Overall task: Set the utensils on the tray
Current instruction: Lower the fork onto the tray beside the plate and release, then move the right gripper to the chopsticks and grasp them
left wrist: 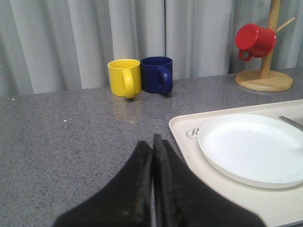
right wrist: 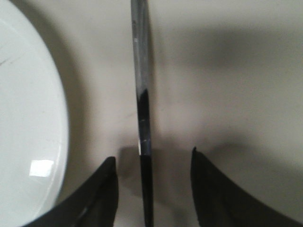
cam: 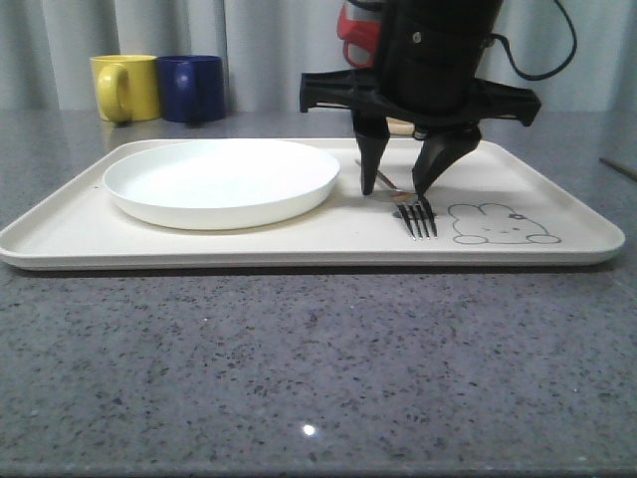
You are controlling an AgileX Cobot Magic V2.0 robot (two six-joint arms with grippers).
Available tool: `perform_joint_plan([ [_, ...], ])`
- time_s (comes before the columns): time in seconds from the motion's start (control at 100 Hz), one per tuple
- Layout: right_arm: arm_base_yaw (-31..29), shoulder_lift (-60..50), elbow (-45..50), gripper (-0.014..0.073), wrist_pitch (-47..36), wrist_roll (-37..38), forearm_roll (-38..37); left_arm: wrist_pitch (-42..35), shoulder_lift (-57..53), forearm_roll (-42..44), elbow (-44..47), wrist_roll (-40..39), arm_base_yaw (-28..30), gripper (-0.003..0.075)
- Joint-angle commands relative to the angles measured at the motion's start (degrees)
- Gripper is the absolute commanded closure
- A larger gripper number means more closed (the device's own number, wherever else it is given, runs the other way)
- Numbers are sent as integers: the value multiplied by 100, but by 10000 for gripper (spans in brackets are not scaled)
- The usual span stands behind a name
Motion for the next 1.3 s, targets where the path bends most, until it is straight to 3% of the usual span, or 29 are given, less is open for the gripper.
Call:
perform_joint_plan([
  [0.0, -36, -513, -188, 205, -55, -105, -219, -455, 59, -59, -138, -43, 8, 739],
  [0.16, -344, -1016, -195, 205, 98, -769, -251, -455, 59, -59, -138, -43, 8, 739],
  [0.36, -1356, -1471, -195, 205, 774, -1593, -208, -455, 59, -59, -138, -43, 8, 739],
  [0.56, -2507, -1472, -154, 211, 1240, -2678, 457, -455, 59, -59, -138, -43, 8, 739],
  [0.75, -3171, -1399, -21, 211, 1268, -3307, 947, -455, 59, -59, -138, -43, 8, 739],
  [1.29, -3337, -511, -12, 211, 1355, -3584, 1014, -455, 59, -59, -138, -43, 8, 739],
])
